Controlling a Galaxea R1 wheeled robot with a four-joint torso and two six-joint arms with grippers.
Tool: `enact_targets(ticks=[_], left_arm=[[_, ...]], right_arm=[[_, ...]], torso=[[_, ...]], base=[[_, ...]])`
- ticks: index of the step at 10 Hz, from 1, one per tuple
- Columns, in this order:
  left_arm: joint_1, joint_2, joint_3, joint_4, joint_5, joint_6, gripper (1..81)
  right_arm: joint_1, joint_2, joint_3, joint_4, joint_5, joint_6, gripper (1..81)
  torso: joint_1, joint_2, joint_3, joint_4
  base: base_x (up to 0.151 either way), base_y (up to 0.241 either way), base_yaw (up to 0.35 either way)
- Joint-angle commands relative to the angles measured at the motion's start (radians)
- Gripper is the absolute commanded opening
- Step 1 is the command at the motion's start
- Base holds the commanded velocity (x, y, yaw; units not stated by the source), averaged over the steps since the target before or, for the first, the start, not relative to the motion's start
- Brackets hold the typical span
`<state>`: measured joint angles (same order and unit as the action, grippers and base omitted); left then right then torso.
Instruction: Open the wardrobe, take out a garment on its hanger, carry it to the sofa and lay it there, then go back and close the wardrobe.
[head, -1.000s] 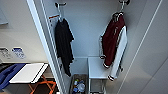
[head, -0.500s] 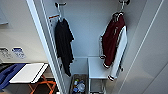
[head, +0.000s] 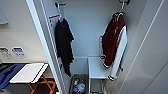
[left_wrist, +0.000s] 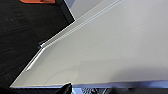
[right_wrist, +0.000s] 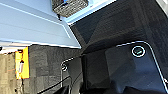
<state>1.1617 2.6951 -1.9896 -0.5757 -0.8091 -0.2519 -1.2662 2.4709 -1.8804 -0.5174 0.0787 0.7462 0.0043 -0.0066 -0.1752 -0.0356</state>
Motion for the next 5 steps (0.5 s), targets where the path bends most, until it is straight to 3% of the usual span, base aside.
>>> enact_targets(ticks=[1, 5], left_arm=[[-0.049, 0.005, 0.028, -0.134, -0.093, 0.1, 81.1], [0.006, -0.03, 0.002, -0.199, -0.101, 0.091, 81.1]], right_arm=[[0.07, -0.028, 0.032, 0.01, -0.051, 0.004, 81.1], [0.07, -0.014, 0.024, 0.007, -0.053, 0.002, 81.1]], torso=[[0.0, 0.0, 0.0, 0.0], [0.0, 0.0, 0.0, 0.0]], base=[[0.0, 0.0, 0.0], [0.0, 0.0, 0.0]])
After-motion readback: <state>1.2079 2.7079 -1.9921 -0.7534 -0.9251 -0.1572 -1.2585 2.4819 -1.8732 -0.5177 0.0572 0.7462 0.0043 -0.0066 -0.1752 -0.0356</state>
